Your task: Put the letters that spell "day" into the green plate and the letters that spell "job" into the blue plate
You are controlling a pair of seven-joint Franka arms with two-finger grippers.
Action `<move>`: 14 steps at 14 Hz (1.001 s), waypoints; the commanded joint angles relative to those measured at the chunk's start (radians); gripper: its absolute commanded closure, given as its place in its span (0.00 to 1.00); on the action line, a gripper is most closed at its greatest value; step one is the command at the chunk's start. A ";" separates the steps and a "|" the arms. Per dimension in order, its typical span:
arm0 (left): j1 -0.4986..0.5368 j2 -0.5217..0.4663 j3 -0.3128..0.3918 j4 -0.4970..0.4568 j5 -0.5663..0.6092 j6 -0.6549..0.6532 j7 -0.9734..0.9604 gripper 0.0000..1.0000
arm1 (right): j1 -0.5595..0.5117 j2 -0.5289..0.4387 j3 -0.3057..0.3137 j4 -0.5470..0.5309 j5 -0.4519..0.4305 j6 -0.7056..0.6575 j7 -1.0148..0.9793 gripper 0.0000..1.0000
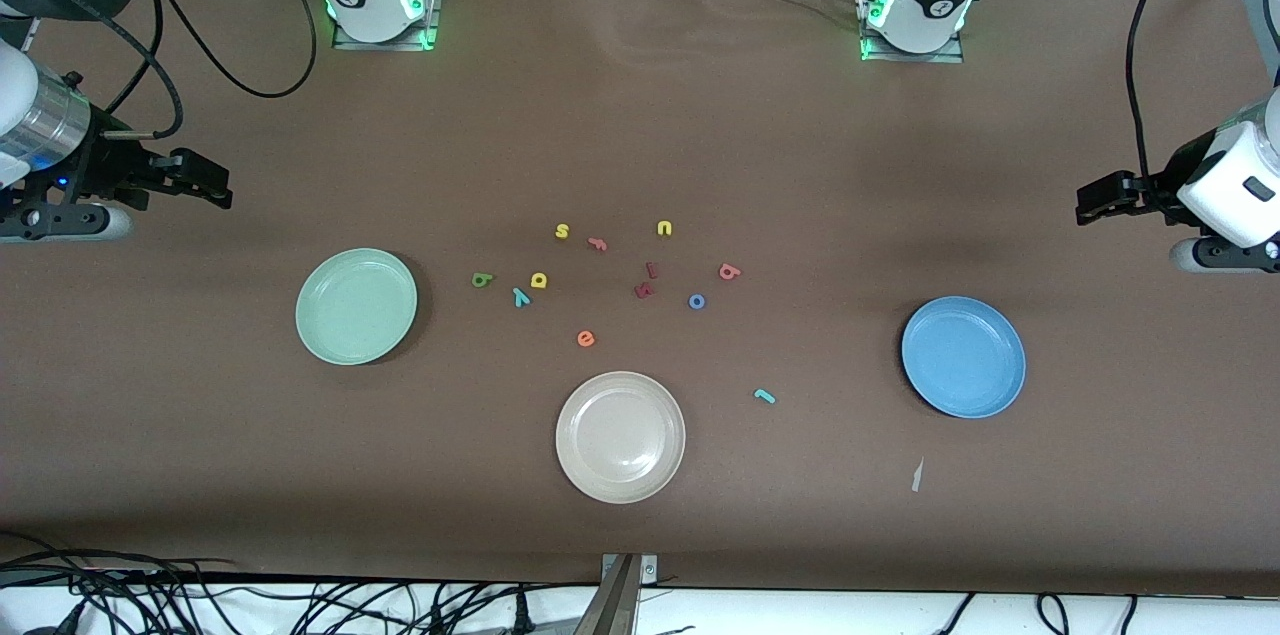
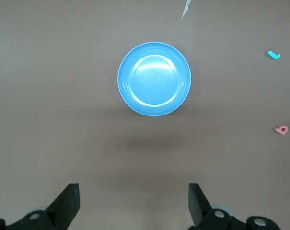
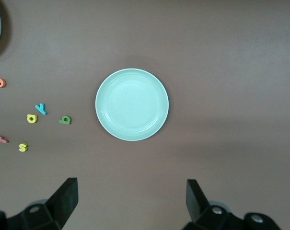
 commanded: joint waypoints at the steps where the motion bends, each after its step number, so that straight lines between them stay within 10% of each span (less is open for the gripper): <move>1: 0.008 0.012 -0.001 0.034 -0.009 -0.027 0.021 0.00 | -0.013 -0.012 0.007 -0.010 0.021 0.008 -0.010 0.00; 14: 0.009 0.012 -0.001 0.034 -0.012 -0.027 0.015 0.00 | -0.013 -0.011 0.004 -0.010 0.027 0.008 -0.027 0.00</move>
